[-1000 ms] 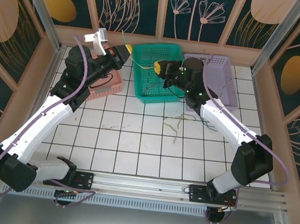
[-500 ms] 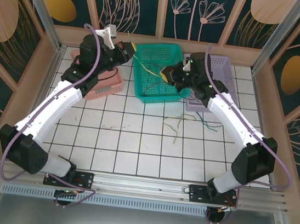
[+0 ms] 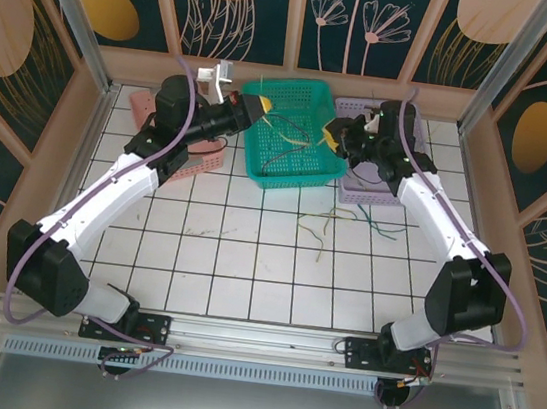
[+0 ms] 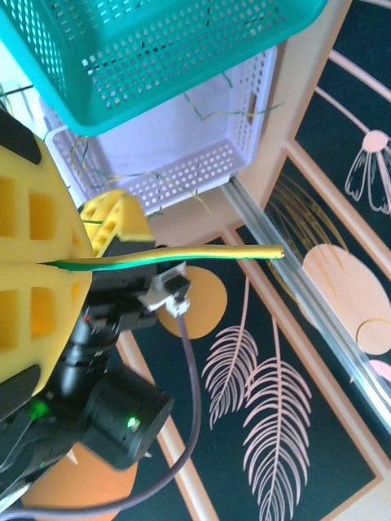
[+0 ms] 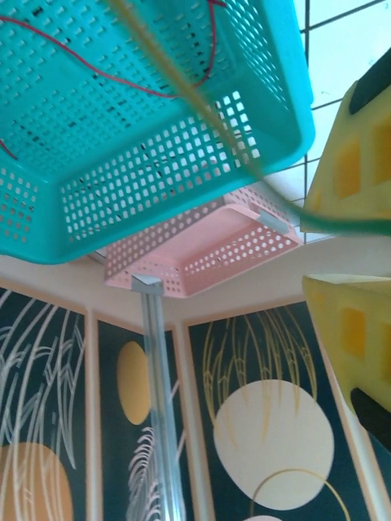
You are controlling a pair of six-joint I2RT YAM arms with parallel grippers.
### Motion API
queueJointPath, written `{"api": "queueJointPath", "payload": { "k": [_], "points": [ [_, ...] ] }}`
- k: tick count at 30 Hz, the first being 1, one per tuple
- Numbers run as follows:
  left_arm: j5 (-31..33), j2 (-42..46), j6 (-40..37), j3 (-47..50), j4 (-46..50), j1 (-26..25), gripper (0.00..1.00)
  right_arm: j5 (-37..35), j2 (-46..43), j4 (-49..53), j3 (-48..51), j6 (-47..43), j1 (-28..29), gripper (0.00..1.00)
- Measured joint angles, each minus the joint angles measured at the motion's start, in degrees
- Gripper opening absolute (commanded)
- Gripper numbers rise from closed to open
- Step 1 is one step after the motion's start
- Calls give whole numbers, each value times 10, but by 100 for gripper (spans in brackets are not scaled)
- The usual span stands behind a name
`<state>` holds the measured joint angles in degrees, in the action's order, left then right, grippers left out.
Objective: Untangle the cables
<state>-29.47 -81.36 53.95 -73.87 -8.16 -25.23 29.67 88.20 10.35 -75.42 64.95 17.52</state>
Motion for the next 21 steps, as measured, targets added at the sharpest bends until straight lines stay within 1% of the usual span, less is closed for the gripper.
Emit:
{"api": "queueJointPath", "payload": {
  "k": [2,4,6,10,11,15,16,18,21],
  "points": [
    [-2,5,3,5,-3,-2,0,0,9,-3,0,1,-3,24],
    [-3,9,4,6,-3,-3,0,0,18,-4,0,0,-4,30],
    [-2,13,3,6,-2,-3,0,-2,20,-3,4,0,-5,33],
    [0,18,2,6,-2,-3,0,-4,20,-3,17,1,-17,32],
    [0,18,1,6,-2,-3,0,-5,20,-3,20,1,-21,30],
    [4,18,-6,6,9,-3,0,-10,19,2,26,0,-41,6],
    [7,18,-9,6,16,-3,0,-11,18,2,26,-1,-43,1],
    [15,18,-14,6,26,-3,0,-12,14,7,26,-7,-43,0],
    [32,14,-27,-7,49,-3,0,-14,11,26,24,-40,-38,0]
  ]
}}
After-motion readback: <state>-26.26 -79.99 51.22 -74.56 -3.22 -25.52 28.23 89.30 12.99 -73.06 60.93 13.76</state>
